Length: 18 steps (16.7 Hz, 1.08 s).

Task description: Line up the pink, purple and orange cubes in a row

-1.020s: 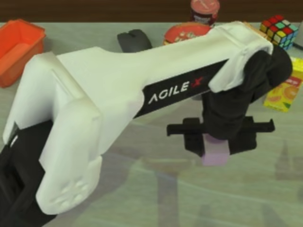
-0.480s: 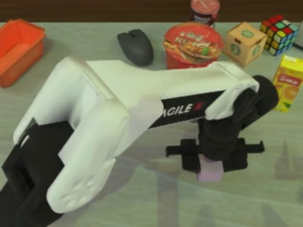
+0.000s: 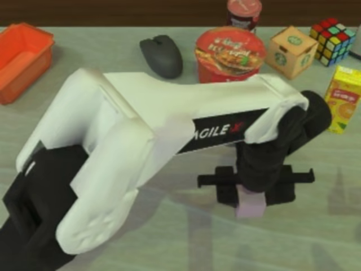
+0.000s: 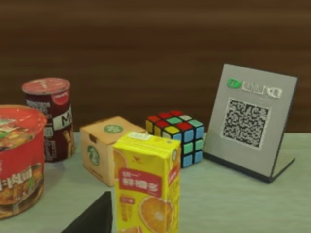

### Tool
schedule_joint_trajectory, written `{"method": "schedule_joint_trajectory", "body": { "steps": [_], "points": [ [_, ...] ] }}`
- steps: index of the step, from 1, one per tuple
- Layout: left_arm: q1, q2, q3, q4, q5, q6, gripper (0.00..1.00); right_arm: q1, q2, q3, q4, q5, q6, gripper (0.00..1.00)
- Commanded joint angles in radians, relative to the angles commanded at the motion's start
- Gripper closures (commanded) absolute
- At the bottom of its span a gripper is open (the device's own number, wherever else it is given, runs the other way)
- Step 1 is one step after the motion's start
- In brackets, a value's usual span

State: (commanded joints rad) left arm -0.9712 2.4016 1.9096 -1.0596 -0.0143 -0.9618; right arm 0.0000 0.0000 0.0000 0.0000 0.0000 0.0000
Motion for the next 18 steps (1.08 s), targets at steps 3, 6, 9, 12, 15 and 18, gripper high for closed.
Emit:
{"method": "schedule_joint_trajectory", "body": {
  "steps": [3, 6, 9, 12, 15, 18],
  "points": [
    [0.0, 0.0, 0.0, 0.0, 0.0, 0.0, 0.4, 0.0, 0.0, 0.0, 0.0, 0.0, 0.0, 0.0],
    [0.0, 0.0, 0.0, 0.0, 0.0, 0.0, 0.17, 0.0, 0.0, 0.0, 0.0, 0.0, 0.0, 0.0],
    [0.0, 0.0, 0.0, 0.0, 0.0, 0.0, 0.0, 0.0, 0.0, 0.0, 0.0, 0.0, 0.0, 0.0],
    [0.0, 0.0, 0.0, 0.0, 0.0, 0.0, 0.0, 0.0, 0.0, 0.0, 0.0, 0.0, 0.0, 0.0],
    [0.0, 0.0, 0.0, 0.0, 0.0, 0.0, 0.0, 0.0, 0.0, 0.0, 0.0, 0.0, 0.0, 0.0],
    [0.0, 0.0, 0.004, -0.004, 0.0, 0.0, 0.0, 0.0, 0.0, 0.0, 0.0, 0.0, 0.0, 0.0]
  ]
}}
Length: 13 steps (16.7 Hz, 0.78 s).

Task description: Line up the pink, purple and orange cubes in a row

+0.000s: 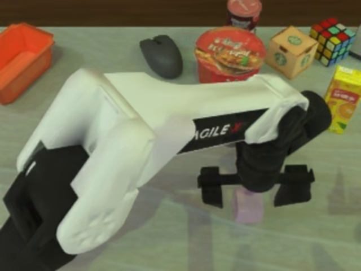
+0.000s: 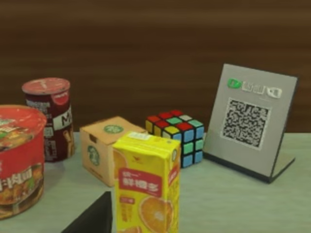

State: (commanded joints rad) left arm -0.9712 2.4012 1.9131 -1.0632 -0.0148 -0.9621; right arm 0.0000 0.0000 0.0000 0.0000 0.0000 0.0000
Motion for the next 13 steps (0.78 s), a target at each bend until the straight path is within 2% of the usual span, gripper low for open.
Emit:
{"method": "schedule_joint_trajectory", "body": {
  "steps": [7, 13],
  "points": [
    [0.013, -0.044, 0.171, -0.221, -0.001, -0.004, 0.0, 0.0, 0.0, 0.0, 0.0, 0.0, 0.0, 0.0],
    [0.011, -0.048, 0.184, -0.235, 0.0, -0.004, 0.0, 0.0, 0.0, 0.0, 0.0, 0.0, 0.0, 0.0]
  ]
}}
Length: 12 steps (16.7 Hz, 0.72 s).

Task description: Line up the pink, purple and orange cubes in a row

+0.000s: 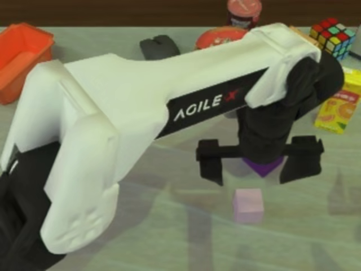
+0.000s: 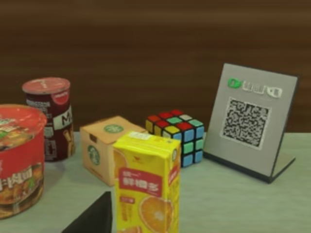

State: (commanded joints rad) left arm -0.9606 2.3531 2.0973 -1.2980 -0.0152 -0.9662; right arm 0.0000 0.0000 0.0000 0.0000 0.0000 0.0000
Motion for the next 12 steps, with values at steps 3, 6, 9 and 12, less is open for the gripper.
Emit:
{"method": "schedule_joint_trajectory", "body": {
  "steps": [3, 6, 9, 12],
  "points": [
    [0.034, -0.06, -0.058, 0.036, -0.004, 0.007, 0.0, 0.017, 0.055, 0.055, -0.037, -0.002, -0.007, 0.0],
    [0.113, -0.213, -0.203, 0.123, -0.009, 0.034, 0.0, 0.052, 0.192, 0.19, -0.125, -0.002, -0.025, 0.0],
    [0.226, -0.46, -0.422, 0.253, -0.013, 0.089, 0.0, 0.1, 0.412, 0.386, -0.252, -0.001, -0.051, 0.0],
    [0.361, -0.784, -0.699, 0.413, -0.016, 0.177, 0.0, 0.158, 0.716, 0.622, -0.41, 0.001, -0.083, 0.0]
  ]
}}
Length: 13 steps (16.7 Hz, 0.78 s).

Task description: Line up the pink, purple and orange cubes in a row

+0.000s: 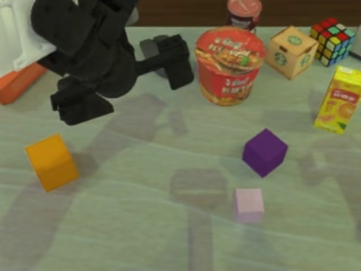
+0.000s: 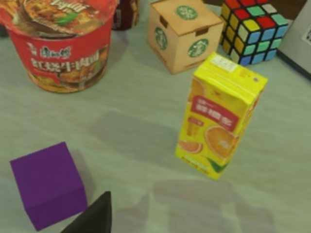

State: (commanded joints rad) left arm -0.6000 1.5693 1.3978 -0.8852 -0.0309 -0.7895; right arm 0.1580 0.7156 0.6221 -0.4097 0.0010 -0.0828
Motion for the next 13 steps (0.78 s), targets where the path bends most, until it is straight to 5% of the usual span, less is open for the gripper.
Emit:
{"method": "schedule_joint_trajectory", "body": {
  "steps": [13],
  "points": [
    [0.526, -1.309, -1.186, 0.712, 0.017, 0.612, 0.0, 0.239, 1.229, 0.931, -0.641, 0.002, -0.128, 0.0]
  ]
}}
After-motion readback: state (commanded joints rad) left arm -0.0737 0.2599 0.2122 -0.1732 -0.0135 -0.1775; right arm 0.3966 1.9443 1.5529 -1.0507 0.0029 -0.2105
